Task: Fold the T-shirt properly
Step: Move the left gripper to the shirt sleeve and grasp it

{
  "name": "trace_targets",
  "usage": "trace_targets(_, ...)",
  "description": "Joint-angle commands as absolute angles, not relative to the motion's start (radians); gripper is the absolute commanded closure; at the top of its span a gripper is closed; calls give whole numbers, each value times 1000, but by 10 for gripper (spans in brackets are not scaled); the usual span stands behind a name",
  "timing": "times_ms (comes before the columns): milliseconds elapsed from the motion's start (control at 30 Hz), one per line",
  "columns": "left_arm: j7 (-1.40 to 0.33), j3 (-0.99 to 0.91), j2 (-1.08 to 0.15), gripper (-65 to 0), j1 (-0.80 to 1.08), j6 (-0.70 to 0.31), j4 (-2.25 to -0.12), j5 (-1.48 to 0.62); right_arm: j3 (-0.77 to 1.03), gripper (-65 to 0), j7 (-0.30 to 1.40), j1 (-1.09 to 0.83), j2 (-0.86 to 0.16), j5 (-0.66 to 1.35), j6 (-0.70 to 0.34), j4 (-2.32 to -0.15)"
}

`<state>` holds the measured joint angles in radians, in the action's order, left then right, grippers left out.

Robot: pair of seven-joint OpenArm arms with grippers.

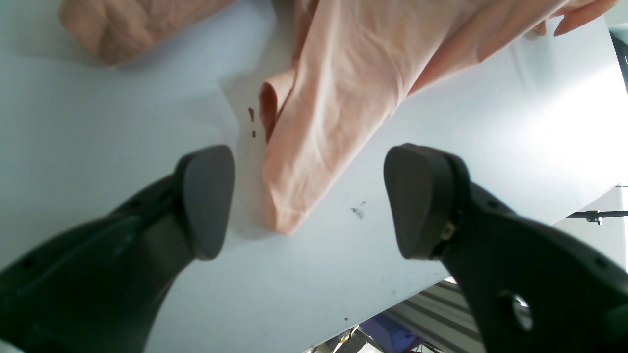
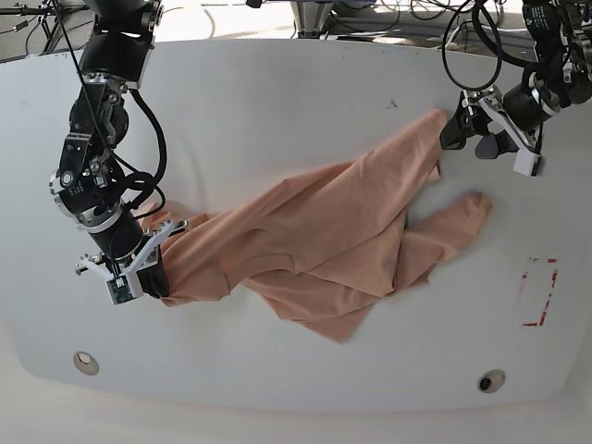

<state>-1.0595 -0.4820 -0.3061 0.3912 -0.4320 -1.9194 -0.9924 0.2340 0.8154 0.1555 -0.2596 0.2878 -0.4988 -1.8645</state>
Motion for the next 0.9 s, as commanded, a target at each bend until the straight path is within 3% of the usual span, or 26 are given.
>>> trace_targets(0,-1038,-530,-315,-432,329,-437,-1922,-1007,237,0,786,179,-269,295,-496,-1886)
trace_targets(533,-1038,-581,-328,-435,-31,-435,-1428,-822,237,0,786,177,-259,300,-493,-1885)
trace_targets(867,-1035,-567,-323,-435,-119,-435,-1265,-760,237,0,786,177,-236,295,-493,-1886)
